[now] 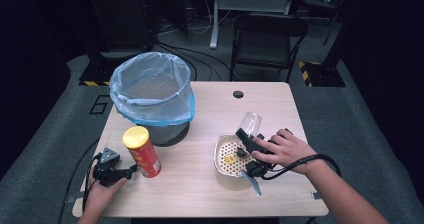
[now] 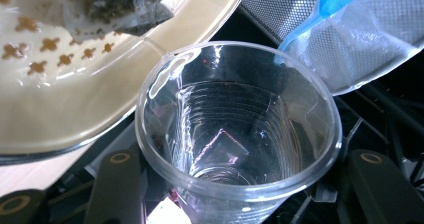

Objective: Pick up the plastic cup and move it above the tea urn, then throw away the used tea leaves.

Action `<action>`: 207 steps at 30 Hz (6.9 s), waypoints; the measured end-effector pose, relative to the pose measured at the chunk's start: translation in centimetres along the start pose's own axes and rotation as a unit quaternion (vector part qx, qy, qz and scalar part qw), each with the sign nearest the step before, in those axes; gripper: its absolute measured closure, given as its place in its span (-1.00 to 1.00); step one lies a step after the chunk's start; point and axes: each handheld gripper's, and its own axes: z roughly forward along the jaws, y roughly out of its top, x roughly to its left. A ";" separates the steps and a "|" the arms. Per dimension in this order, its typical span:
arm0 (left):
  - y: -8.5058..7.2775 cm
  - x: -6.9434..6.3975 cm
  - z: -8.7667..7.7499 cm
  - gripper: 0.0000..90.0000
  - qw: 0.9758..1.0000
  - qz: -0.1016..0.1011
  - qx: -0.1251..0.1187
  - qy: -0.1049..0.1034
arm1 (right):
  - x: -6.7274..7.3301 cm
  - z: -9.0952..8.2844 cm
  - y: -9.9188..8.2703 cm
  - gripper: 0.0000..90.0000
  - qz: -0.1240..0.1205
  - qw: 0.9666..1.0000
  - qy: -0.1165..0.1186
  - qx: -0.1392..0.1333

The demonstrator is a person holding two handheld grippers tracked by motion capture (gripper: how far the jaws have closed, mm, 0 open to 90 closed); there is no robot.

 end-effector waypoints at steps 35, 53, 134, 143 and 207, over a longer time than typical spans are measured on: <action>0.0 0.0 0.0 -0.63 1.000 0.001 0.000 0.000 | -1.1 -0.5 0.0 -0.07 -0.020 1.000 0.002 -0.012; 0.0 0.0 0.0 -0.63 1.000 0.000 0.000 0.000 | -2.8 -1.1 -1.7 -0.09 0.405 0.906 -0.121 -0.014; -0.1 0.1 -0.3 -0.63 1.000 0.012 0.008 -0.014 | -24.4 12.5 -6.4 -0.14 0.821 0.534 0.061 -0.191; 0.0 0.1 -0.3 -0.65 1.000 0.014 0.010 -0.017 | -25.0 16.0 -4.3 -0.17 0.818 0.545 0.090 -0.161; -0.1 0.6 -0.3 -0.63 0.999 -0.022 -0.004 -0.029 | -9.2 -2.0 -10.1 -0.55 0.823 0.557 0.016 -0.112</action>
